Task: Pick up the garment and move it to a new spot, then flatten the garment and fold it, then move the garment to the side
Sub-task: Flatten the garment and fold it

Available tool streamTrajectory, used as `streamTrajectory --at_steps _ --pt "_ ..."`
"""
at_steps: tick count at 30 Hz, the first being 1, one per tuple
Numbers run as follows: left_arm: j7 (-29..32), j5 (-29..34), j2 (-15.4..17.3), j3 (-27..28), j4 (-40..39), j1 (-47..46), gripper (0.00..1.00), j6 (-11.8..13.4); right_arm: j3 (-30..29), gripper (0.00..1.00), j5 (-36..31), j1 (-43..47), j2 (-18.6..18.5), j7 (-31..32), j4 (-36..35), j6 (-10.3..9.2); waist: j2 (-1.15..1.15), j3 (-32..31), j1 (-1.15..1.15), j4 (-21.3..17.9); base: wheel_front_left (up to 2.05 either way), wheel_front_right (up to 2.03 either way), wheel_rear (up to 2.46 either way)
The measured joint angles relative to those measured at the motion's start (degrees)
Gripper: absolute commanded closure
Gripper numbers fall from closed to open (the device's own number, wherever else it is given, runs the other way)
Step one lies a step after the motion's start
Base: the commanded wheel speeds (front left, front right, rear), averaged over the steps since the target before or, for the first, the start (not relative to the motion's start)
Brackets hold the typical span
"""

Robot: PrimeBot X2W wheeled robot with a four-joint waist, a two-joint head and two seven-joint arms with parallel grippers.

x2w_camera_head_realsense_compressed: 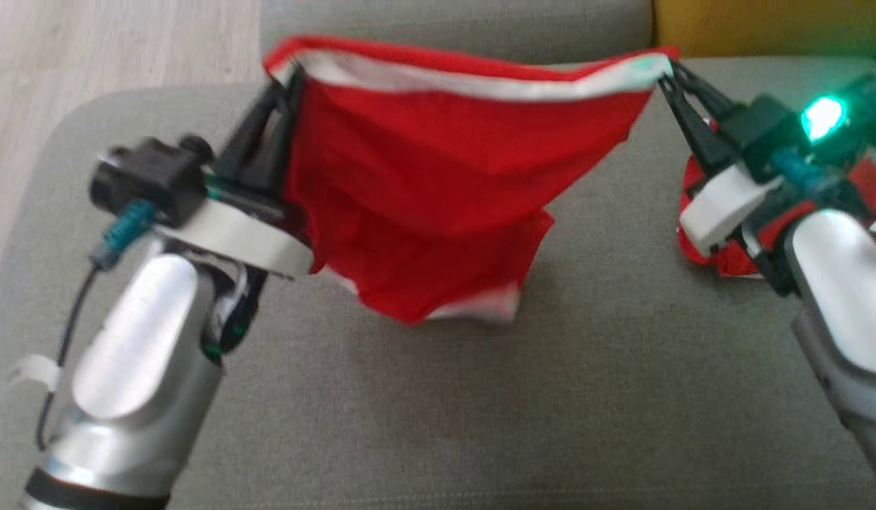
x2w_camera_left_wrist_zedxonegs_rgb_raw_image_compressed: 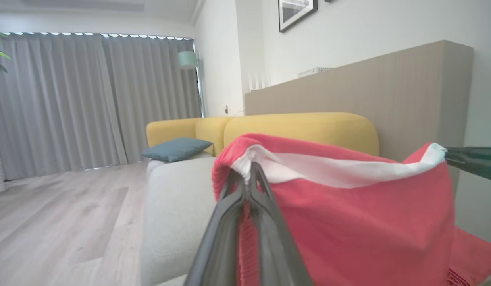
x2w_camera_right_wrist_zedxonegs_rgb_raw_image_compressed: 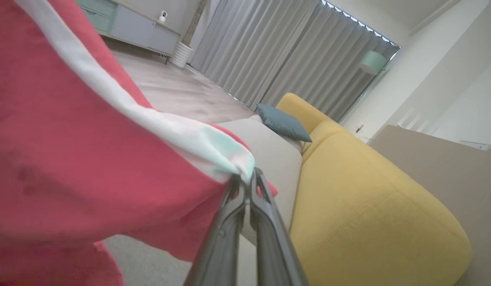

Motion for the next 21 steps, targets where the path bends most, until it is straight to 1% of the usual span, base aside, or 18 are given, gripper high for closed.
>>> streamTrajectory --at_steps 4,7,12,16,21 --pt "-0.13 0.55 0.71 2.16 -1.90 -0.93 1.00 1.51 1.79 1.00 2.24 -3.00 -0.81 0.01 -0.19 0.00 0.00 -1.71 0.00 -0.21 0.00 0.00 0.00" --pt "-0.13 0.56 1.20 3.31 -3.14 -0.82 1.00 2.03 2.33 1.00 2.81 -3.28 -0.88 0.26 -0.24 0.00 0.00 -3.08 0.00 -0.31 0.00 0.00 0.00" --pt "0.00 0.58 2.10 3.21 -5.90 0.54 1.00 2.08 3.22 1.00 5.68 -2.77 -1.57 3.01 -2.82 0.00 0.00 -4.88 0.00 -0.30 0.00 0.00 0.00" --pt "2.60 0.97 4.27 2.96 -10.24 4.27 1.00 2.09 3.36 1.00 8.13 -0.65 -4.42 7.48 -8.25 0.00 0.00 -5.79 0.00 -0.37 0.00 0.00 0.00" --pt "6.68 -0.23 6.51 3.00 -17.83 9.20 1.00 3.02 2.42 1.00 10.91 4.09 -7.81 14.99 -17.13 0.00 0.00 -5.87 0.00 -0.53 0.00 0.00 0.00"
